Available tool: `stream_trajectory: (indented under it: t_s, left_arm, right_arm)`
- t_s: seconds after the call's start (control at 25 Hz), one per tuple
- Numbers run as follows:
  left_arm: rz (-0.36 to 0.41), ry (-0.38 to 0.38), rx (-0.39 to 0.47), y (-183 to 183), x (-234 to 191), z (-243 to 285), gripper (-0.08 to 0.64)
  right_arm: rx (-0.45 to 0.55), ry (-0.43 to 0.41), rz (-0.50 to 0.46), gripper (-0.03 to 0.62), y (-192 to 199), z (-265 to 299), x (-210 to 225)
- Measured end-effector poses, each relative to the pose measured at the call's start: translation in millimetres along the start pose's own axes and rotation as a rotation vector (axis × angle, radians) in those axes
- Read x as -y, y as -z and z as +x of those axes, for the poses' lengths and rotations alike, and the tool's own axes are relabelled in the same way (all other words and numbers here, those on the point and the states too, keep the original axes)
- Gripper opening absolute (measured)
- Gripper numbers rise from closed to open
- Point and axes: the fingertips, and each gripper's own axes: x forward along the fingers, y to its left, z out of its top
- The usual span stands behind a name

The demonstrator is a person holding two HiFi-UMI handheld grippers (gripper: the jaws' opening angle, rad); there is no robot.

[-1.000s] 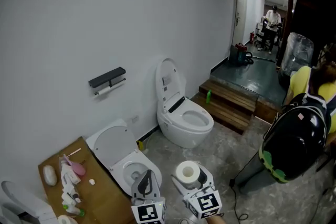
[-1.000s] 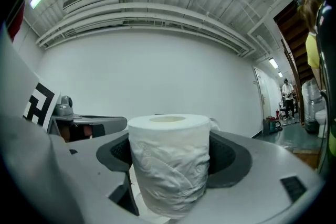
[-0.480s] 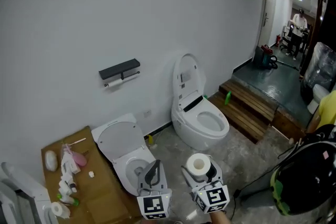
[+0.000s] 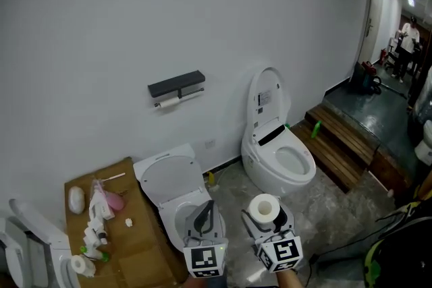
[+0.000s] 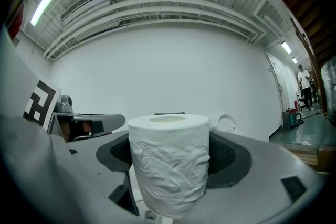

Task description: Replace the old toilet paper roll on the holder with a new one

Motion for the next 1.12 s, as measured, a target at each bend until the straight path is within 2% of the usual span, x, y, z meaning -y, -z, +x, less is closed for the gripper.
stream_trajectory:
  t_s: [0.12,0.28,0.68,0.88,1.12]
  left_arm:
    - [-0.008,-0.01,0.01,1,-18,25,0.015]
    - [-0.002,-0.04,0.024,0,-54,59,0.015]
    - [-0.01,-0.158,0.015,1,-173,135,0.015]
    - [-0.023,-0.207,0.016,0,-220,161,0.015]
    - [-0.034,-0.235,0.02,-1,-257,188,0.015]
  right_arm:
    - [-0.02,-0.004,-0.009,0.382,-3,30,3]
    - [0.008,-0.037,-0.021,0.382,-3,83,1]
    - [-0.012,-0.157,-0.038,0.382,-11,230,-37]
    - [-0.019,-0.193,-0.036,0.382,-12,286,-51]
    - [-0.01,-0.226,-0.037,0.382,-18,335,-63]
